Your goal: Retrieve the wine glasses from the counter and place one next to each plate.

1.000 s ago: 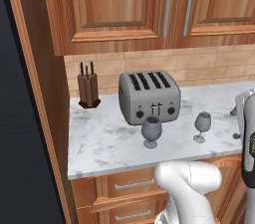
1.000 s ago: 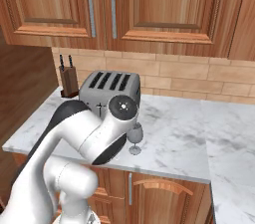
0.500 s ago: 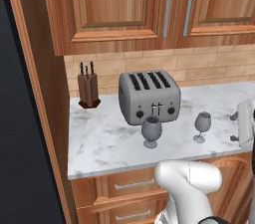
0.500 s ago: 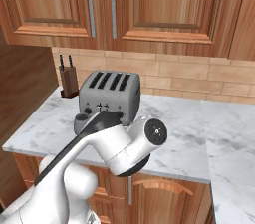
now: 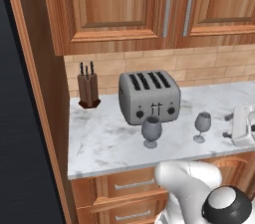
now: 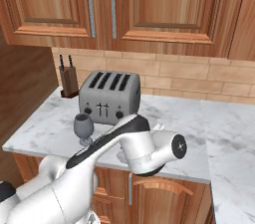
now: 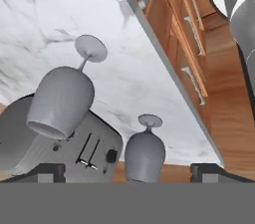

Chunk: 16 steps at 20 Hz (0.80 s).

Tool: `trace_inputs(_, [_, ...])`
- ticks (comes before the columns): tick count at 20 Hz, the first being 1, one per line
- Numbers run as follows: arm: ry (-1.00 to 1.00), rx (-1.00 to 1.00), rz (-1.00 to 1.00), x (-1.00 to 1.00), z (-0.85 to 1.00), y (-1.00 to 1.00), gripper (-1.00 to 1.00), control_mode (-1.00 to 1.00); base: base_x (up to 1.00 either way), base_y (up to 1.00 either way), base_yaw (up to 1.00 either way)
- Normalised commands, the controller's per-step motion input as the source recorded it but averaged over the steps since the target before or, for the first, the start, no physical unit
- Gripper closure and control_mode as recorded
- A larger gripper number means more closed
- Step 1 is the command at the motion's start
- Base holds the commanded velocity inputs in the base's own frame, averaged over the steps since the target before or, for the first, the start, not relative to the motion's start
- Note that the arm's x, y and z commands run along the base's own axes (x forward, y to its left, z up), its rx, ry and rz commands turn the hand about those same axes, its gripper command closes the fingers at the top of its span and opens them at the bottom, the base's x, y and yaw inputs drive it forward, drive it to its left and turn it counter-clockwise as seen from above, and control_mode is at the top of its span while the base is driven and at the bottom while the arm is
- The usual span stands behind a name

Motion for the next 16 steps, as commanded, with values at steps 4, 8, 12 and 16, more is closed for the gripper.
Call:
trace_inputs(4, [0.0, 0.04, 0.0, 0.34, -0.3, -0.23, -1.0, -1.0, 0.0, 0.0, 0.0])
trace_inputs(8, [0.0, 0.0, 0.0, 0.39, -0.38, -0.1, -1.0, -1.0, 0.0, 0.0, 0.0])
trace_inputs(12, [-0.02, 0.0, 0.02, 0.34, -0.4, -0.13, -1.0, -1.0, 0.0, 0.0, 0.0])
trace_inputs(16, [0.01, 0.03, 0.07, 0.5, -0.34, -0.09, -1.0, -1.0, 0.0, 0.0, 0.0])
